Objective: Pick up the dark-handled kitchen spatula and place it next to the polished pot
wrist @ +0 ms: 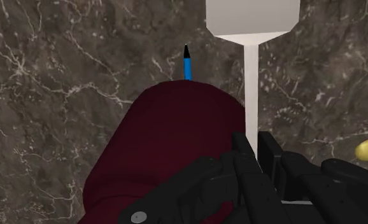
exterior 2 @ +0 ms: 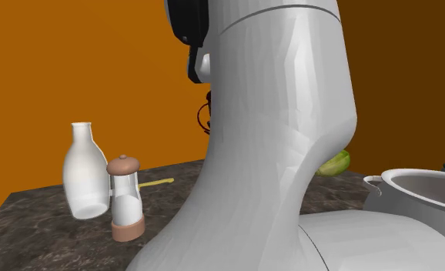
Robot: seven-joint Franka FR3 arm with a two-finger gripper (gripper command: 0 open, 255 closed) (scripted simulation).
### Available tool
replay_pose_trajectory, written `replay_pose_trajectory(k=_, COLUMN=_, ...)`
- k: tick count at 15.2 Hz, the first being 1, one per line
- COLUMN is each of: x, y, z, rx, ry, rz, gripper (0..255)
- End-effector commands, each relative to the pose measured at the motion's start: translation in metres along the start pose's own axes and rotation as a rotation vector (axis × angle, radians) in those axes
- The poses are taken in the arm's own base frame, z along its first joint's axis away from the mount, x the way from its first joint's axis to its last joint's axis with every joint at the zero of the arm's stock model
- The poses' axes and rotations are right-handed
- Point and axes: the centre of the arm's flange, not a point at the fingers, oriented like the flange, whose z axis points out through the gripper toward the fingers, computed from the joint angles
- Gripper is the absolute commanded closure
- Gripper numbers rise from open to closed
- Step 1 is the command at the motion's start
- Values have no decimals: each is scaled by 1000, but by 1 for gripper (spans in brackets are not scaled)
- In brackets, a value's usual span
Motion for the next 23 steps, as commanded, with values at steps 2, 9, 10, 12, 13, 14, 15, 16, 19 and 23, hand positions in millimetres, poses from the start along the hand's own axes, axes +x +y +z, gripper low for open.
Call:
replay_pose_trajectory(k=2, x=2, y=0, z=-21, rx=-6, ry=11, rz=0, gripper=255)
replay_pose_trajectory(k=9, x=4, y=0, z=-57, rx=-6, ry=11, rz=0, gripper=255)
replay_pose_trajectory(k=10, x=4, y=0, z=-63, rx=-6, ry=11, rz=0, gripper=255)
replay_pose_trajectory(k=12, x=4, y=0, z=-73, rx=-6, ry=11, rz=0, gripper=255)
replay_pose_trajectory(k=13, x=5, y=0, z=-79, rx=-6, ry=11, rz=0, gripper=255)
replay_pose_trajectory(k=14, x=5, y=0, z=-84, rx=-6, ry=11, rz=0, gripper=255)
replay_pose_trajectory(k=15, x=5, y=0, z=-89, rx=-6, ry=11, rz=0, gripper=255)
replay_pose_trajectory(k=16, x=6, y=0, z=-94, rx=-6, ry=11, rz=0, gripper=255)
replay_pose_trajectory(k=19, x=-20, y=-3, z=-99, rx=-6, ry=11, rz=0, gripper=255)
replay_pose_trajectory(k=23, x=-73, y=-10, z=-102, rx=-6, ry=11, rz=0, gripper=255)
